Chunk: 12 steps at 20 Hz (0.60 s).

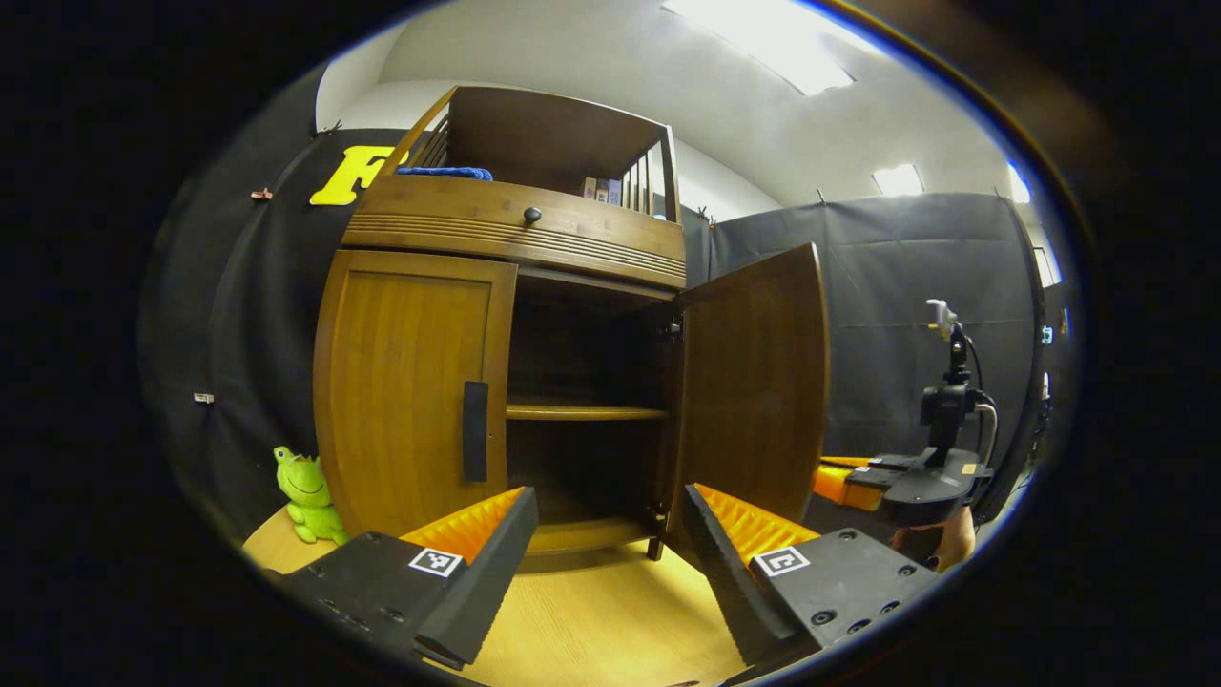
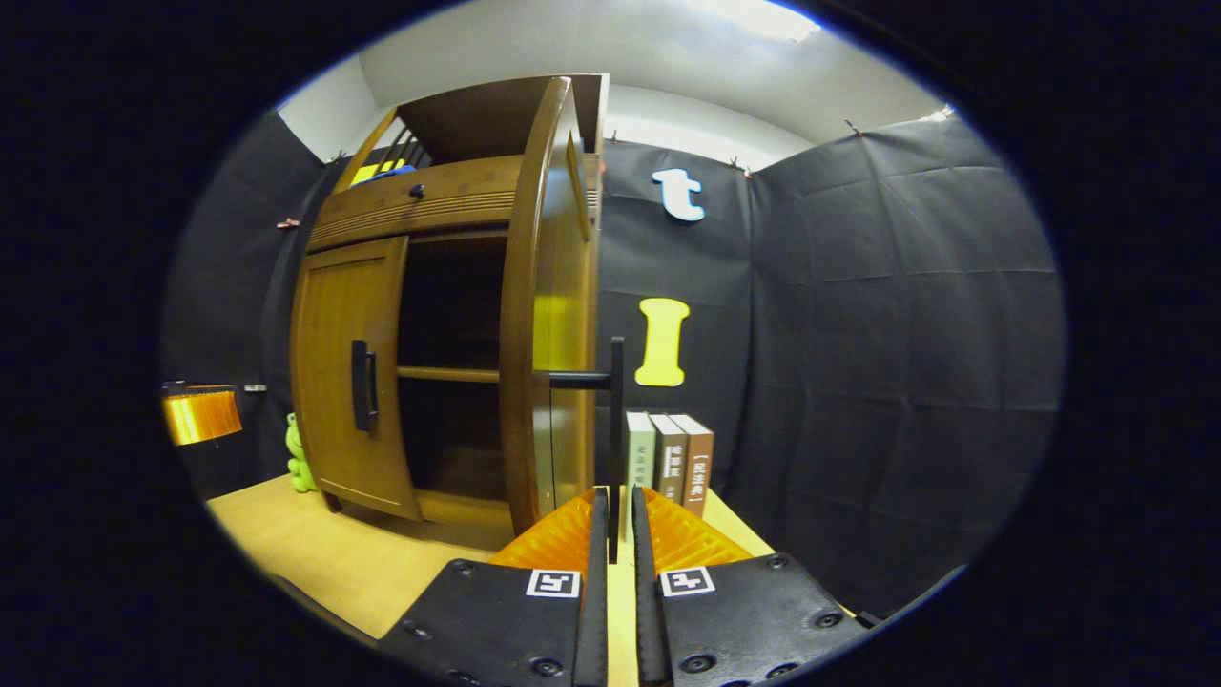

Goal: Open the right door of the double-door shoe cabinet with the right hand, and open the left door with the left hand.

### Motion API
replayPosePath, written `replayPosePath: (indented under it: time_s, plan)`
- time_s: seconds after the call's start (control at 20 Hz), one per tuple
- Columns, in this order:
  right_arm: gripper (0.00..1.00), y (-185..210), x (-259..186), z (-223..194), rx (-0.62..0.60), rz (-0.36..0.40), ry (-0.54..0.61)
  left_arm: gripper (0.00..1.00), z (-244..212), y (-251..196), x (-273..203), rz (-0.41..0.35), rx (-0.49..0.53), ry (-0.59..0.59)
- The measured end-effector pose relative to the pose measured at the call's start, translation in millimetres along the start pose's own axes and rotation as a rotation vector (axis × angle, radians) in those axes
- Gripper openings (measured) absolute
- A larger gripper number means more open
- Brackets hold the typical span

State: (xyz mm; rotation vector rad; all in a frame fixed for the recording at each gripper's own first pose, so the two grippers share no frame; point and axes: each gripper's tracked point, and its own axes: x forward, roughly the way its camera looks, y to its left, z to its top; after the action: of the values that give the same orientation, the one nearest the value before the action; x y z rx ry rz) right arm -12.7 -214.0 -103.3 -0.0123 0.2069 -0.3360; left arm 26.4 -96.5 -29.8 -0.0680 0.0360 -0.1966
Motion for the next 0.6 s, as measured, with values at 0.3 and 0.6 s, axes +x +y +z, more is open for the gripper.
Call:
replayPosePath:
  time_s: [0.3, 0.6]
  plan:
    - [0.1, -24, -6, 2, 0.021, -0.028, -0.013, 0.95, -15, 18, 27, 0.056, 0.003, 0.035]
    - [0.17, -28, -10, 0, -0.04, -0.013, -0.006, 0.95, -15, 53, 62, 0.129, 0.027, 0.006]
